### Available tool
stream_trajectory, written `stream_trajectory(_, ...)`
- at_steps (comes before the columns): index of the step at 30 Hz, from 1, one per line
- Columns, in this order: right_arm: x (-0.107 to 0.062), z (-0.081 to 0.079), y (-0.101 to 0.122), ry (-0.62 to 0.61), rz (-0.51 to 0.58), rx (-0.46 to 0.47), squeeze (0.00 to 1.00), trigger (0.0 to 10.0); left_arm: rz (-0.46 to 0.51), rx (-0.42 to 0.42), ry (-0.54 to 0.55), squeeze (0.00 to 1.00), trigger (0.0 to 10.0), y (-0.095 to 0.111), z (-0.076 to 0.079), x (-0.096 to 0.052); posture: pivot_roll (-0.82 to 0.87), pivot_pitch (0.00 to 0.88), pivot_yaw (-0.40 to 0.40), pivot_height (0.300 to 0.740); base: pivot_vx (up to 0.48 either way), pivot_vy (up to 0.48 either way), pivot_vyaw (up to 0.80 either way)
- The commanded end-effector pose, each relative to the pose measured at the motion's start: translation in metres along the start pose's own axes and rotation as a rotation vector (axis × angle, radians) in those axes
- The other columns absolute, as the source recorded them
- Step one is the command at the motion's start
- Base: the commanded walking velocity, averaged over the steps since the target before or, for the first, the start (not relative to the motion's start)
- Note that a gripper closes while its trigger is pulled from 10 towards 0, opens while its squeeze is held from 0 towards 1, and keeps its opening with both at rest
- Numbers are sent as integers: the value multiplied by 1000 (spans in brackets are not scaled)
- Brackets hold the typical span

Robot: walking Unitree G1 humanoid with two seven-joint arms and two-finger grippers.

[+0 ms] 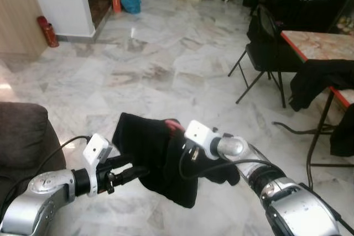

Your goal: Hang hanger

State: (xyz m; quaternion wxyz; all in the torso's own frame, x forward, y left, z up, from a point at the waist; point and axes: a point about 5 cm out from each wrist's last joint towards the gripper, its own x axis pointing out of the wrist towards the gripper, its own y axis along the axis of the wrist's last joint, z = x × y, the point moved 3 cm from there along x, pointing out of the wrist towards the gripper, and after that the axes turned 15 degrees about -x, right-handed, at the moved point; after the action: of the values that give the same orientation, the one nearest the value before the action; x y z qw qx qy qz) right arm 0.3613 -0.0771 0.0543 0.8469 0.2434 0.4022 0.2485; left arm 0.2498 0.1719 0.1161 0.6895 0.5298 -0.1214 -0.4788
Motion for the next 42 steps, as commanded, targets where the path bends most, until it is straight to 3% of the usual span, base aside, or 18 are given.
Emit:
stream_trajectory(1, -5, 4, 1, 15, 18, -65, 0, 10000, -23, 14, -37, 1000, 10000, 1, 7, 0, 234, 0, -79, 732, 0, 0, 0)
stream_trajectory(7, -8, -7, 2, 113, 71, -103, 0, 10000, -15, 54, -17, 1000, 10000, 7, 6, 0, 229, 0, -79, 732, 0, 0, 0)
stream_trajectory(9, -9, -10, 1, 139, 82, -125, 0, 10000, -5, 107, 20, 1000, 10000, 13, 4, 0, 231, 0, -80, 732, 0, 0, 0)
stream_trajectory(10, -10, -12, 2, 158, 95, -133, 0, 10000, -4, 163, 62, 424, 10000, 16, 0, -1, 230, 0, -79, 732, 0, 0, 0)
stream_trajectory(11, -10, -13, 2, 168, 106, -136, 0, 10000, -11, 177, 72, 0, 10000, 16, -2, -1, 229, 0, -79, 732, 0, 0, 0)
stream_trajectory(29, -21, -36, 19, 425, 292, -208, 0, 10000, -105, 249, 29, 0, 10000, 4, -3, 4, 221, 0, -72, 732, 0, 0, 0)
stream_trajectory(42, -21, -43, 24, 474, 320, -227, 0, 10000, -191, 315, -61, 0, 10000, -6, 7, 12, 223, 0, -78, 732, 0, 0, 0)
